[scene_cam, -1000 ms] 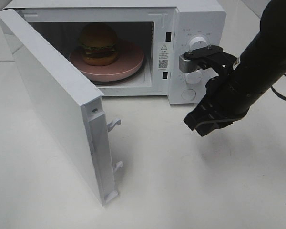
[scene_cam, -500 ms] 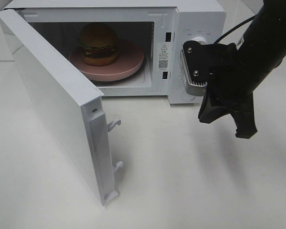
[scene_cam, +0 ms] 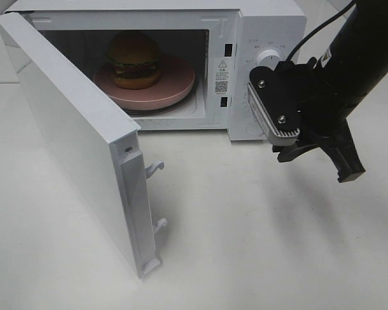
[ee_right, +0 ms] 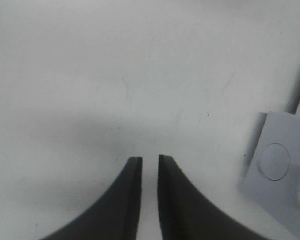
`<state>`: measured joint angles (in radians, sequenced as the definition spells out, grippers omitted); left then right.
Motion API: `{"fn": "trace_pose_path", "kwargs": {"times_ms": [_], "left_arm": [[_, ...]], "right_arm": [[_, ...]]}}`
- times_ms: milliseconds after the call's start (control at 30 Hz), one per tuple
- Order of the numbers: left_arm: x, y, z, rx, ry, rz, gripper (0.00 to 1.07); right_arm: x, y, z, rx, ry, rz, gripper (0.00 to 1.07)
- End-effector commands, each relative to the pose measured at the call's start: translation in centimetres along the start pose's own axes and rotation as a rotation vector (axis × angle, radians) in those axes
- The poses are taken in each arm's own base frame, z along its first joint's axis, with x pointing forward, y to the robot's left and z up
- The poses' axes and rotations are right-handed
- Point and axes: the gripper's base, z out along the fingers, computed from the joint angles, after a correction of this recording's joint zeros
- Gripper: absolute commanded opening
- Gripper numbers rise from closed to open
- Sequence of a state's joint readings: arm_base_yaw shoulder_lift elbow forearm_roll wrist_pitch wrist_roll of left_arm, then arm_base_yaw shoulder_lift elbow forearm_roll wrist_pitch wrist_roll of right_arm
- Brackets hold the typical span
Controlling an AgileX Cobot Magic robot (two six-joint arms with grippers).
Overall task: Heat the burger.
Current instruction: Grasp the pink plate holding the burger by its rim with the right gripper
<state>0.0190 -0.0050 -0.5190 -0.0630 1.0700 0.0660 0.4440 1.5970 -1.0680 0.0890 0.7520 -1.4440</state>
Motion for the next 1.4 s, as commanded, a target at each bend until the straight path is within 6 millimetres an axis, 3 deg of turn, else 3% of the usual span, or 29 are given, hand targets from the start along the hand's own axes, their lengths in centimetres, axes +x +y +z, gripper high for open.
{"fn": "trace_pose_path", "kwargs": {"times_ms": [33,67,133,233,267,600,767,933,1133,1400], "left_arm": [[0.1,0.0,0.0,0.001,-0.002,-0.003,1.00],[0.1,0.0,0.0,0.001,-0.002,-0.003,1.00],[0.1,0.0,0.0,0.001,-0.002,-0.003,1.00],[0.1,0.0,0.0,0.001,-0.002,-0.003,1.00],[0.1,0.0,0.0,0.001,-0.002,-0.003,1.00],[0.1,0.0,0.0,0.001,-0.002,-0.003,1.00],[0.1,0.0,0.0,0.001,-0.002,-0.003,1.00],[0.1,0.0,0.0,0.001,-0.002,-0.003,1.00],[0.1,0.0,0.0,0.001,-0.002,-0.003,1.00],[0.1,0.0,0.0,0.001,-0.002,-0.003,1.00]], "right_arm": [[-1.2,-0.4,-0.3,0.061,-0.021,0.017,0.47],[-1.2,-0.4,-0.3,0.061,-0.021,0.017,0.47],[-2.2,-0.6,-0.2,0.108,-0.022,0.021,0.84],[-2.4,-0.6,-0.2,0.118,-0.021,0.018,0.91],[-2.9,-0.8,-0.3,0.149,-0.020,0.017,1.02],[-3.4,-1.5,-0.2,0.227,-0.010,-0.016,1.00],[-4.8,-2.7,0.3,0.243,-0.014,-0.035,0.98],[-6.2,-5.0,1.7,0.288,-0.008,-0.050,0.96],[-6.7,-6.2,2.3,0.317,-0.022,-0.038,0.94],[-7.6,-8.3,4.5,0.337,-0.036,-0.033,0.92]]}}
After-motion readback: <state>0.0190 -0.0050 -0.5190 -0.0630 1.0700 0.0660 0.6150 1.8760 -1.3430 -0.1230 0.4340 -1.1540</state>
